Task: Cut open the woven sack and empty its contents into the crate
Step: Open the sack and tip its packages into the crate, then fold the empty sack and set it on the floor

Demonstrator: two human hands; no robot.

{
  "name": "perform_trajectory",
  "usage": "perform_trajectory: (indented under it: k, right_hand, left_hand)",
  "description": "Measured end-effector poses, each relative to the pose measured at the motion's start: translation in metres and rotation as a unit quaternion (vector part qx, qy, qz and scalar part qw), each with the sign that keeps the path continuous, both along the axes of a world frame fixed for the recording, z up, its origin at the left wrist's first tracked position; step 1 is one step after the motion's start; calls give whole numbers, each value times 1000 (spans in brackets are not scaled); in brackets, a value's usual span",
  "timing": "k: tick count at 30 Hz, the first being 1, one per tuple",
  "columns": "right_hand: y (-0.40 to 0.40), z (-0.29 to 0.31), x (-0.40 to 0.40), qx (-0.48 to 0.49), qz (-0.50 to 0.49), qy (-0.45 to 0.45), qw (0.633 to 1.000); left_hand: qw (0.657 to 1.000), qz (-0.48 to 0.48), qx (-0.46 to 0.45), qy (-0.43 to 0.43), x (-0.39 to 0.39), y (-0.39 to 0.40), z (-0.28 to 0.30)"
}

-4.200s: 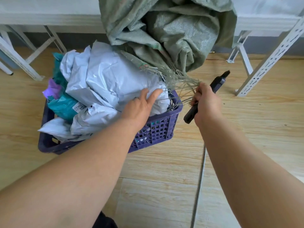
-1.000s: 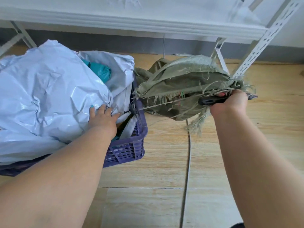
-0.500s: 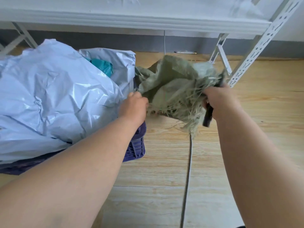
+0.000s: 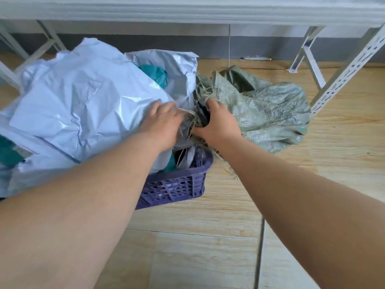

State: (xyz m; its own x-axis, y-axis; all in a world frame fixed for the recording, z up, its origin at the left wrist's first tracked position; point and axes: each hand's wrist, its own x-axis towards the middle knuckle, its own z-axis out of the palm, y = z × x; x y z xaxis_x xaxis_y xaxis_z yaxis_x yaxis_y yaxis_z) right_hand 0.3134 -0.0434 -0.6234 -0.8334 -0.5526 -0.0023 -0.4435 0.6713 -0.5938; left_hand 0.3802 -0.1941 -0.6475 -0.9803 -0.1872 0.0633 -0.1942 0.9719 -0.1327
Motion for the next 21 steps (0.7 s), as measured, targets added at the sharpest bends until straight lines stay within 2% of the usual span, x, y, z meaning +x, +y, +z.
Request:
perform_trajectory:
  k: [4,6,10,15,18,21]
  right_hand:
    - [-19,-15,-9,154,-6,-37,987]
    - [-26,-19,-9,168,-48,-66,982]
    - [-24,-23,-9,104,-120,-75,985]
    - [-11,-26,-3,74,-164,-29,983]
    - [0,-18,-6,-52,-230,-51,971]
    - [12,-7,-12,-162,-296,-89,937]
  left_hand:
    - [994,45,-50,-84,1,-7,-9]
    - [991,75,-57,-93,-1,-1,-8]
    - [988,96,-49,-109,-4,7,-7]
    - [994,104,-13,-36,1,5,-16]
    - [994,108,7,16,4,3,-21]
    - [995,102,21,-7,5,1,-17]
